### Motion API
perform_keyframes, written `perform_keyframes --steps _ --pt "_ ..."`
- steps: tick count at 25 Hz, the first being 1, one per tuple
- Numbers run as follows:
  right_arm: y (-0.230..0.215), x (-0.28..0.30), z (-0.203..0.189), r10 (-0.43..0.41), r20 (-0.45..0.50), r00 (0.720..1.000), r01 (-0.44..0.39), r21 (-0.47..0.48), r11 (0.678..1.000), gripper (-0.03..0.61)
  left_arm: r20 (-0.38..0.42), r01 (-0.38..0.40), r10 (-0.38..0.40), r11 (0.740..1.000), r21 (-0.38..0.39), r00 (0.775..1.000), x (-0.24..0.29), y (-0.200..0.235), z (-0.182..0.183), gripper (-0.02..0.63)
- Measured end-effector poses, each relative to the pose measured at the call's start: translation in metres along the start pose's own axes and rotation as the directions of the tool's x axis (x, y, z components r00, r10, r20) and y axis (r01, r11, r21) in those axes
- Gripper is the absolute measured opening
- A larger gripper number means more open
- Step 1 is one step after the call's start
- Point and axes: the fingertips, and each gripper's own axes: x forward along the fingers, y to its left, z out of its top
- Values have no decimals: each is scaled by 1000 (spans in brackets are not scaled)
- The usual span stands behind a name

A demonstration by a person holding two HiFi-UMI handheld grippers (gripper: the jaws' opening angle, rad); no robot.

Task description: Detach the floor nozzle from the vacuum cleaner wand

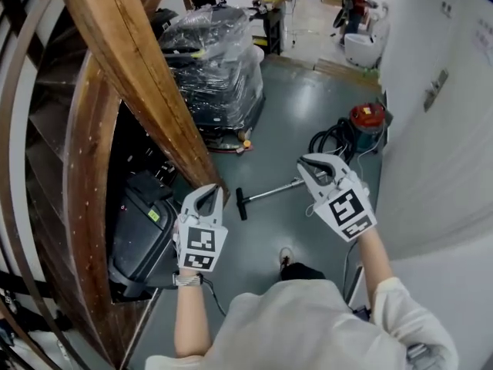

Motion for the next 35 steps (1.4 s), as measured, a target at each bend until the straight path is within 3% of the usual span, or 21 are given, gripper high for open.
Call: perform_keyframes --steps 5,12,18,23,35 --pt "-20 21 -14 26 -15 1000 -26 28 999 33 -27 3 -4 1000 -21 1000 28 3 0 0" --pt "-53 36 -27 53 -39 998 -54 -24 998 34 -41 -8 9 999 35 999 50 12 3 0" --pt "-81 55 -42 60 -36 998 -60 -8 998 34 -43 -44 44 999 9 998 86 24 11 0" --pt "-95 72 -52 90 -37 995 -92 -51 994 34 -56 -47 46 999 -17 997 119 23 12 0" --pt "-127 97 -66 95 -13 995 -95 30 995 34 -92 -43 41 999 -17 995 153 18 20 0"
